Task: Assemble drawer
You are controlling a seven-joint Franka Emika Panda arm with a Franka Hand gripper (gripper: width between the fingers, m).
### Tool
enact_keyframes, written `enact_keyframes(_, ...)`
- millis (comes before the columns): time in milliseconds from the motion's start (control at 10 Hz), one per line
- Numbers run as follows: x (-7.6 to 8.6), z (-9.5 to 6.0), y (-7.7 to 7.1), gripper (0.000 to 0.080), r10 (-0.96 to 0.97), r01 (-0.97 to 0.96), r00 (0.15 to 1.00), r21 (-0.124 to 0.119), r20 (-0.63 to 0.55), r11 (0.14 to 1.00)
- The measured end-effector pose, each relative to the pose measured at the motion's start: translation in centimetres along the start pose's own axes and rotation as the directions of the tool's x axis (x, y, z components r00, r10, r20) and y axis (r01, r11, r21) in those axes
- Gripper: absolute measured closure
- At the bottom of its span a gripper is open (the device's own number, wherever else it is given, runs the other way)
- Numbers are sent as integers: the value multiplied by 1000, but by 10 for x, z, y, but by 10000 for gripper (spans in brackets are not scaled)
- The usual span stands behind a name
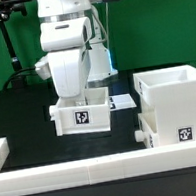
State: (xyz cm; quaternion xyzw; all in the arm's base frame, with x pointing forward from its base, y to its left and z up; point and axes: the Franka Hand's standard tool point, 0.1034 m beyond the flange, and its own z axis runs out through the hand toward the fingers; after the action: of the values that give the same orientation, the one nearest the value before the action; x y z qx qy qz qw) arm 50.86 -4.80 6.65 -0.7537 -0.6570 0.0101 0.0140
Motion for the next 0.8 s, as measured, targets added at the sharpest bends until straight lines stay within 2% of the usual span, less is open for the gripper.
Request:
enact_keyframes(100, 1, 1, 0, 757, -2, 2, 1000, 3, 0, 1000)
enact_keyframes(200, 5, 1, 6, 757, -10, 10, 1000, 7, -3, 1000)
enact_keyframes(400, 14, 1, 19, 757, -33, 33, 999, 0, -10, 999)
enact_keyframes(500, 15, 3, 20, 757, -37, 37, 999, 0, -11, 999)
enact_keyframes(700, 14, 4, 21, 757, -33, 32, 999, -17, -12, 999)
enact_keyframes(800, 14, 5, 20, 757, -32, 32, 999, -18, -13, 999)
